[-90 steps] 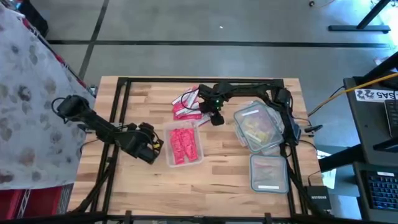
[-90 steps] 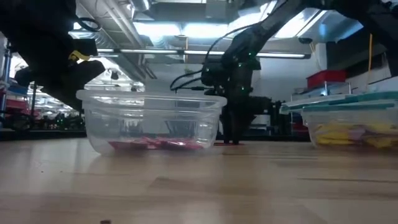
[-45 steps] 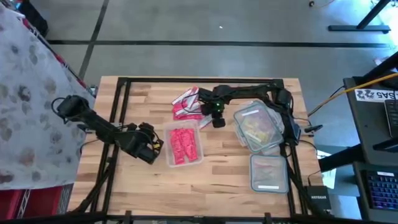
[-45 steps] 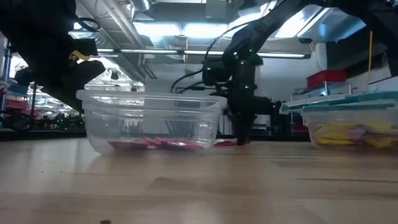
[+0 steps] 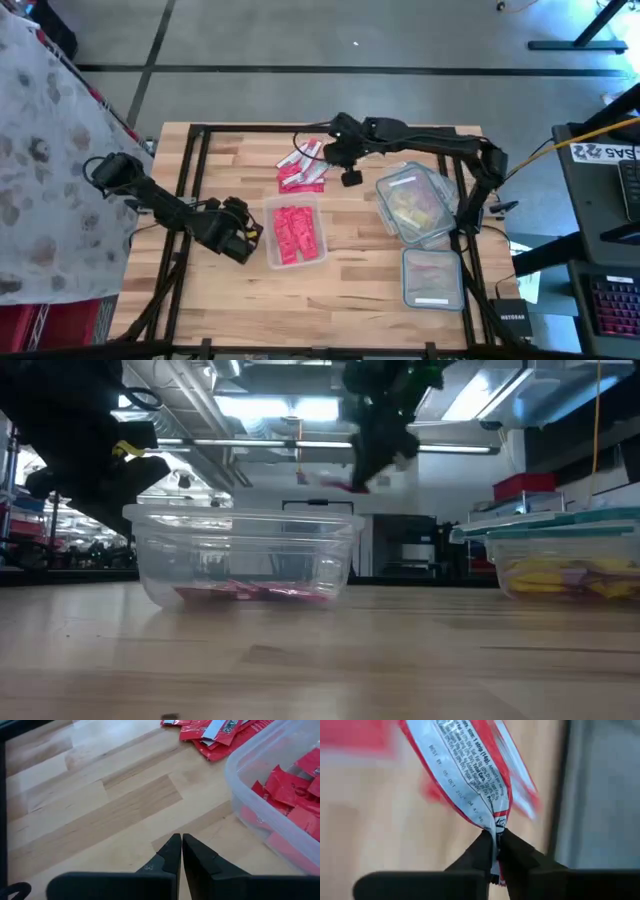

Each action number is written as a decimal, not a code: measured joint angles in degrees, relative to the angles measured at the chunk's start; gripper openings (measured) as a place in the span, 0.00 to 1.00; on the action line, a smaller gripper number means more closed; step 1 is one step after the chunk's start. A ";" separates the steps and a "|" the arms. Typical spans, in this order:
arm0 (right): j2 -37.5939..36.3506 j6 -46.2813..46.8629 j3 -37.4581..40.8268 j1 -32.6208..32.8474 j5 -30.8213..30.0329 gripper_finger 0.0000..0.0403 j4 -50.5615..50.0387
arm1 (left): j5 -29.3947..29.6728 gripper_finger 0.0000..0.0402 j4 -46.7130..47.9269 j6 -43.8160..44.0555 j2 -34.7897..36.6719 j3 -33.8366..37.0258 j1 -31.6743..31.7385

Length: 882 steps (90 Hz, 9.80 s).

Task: Sort candy
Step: Put the pink candy strip into the left transparent bin

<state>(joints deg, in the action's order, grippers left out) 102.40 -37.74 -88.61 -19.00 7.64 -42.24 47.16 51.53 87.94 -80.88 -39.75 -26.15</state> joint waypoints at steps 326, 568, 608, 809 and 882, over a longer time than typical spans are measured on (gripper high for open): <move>15.64 25.33 13.22 7.05 -1.71 0.59 20.21 | -34.92 0.00 0.27 21.37 9.55 -10.62 -28.92; 10.52 31.77 14.09 -3.65 -3.54 0.37 30.33 | -7.46 0.00 20.03 22.71 -11.37 -10.58 -8.92; 21.90 20.95 2.49 -4.27 -2.13 0.01 16.88 | -7.52 0.00 19.34 23.30 -11.37 -10.58 -8.87; 15.07 6.92 1.32 4.71 -7.49 0.00 -1.49 | -6.08 0.00 15.45 20.05 -11.32 -10.49 -9.07; 5.54 45.25 1.40 11.02 16.24 0.00 12.32 | -6.49 0.00 19.58 21.09 -11.34 -10.51 -9.44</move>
<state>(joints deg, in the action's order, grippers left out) 107.94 7.50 -87.21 -7.98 23.88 -29.92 40.66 71.11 109.03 -92.23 -50.26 -35.59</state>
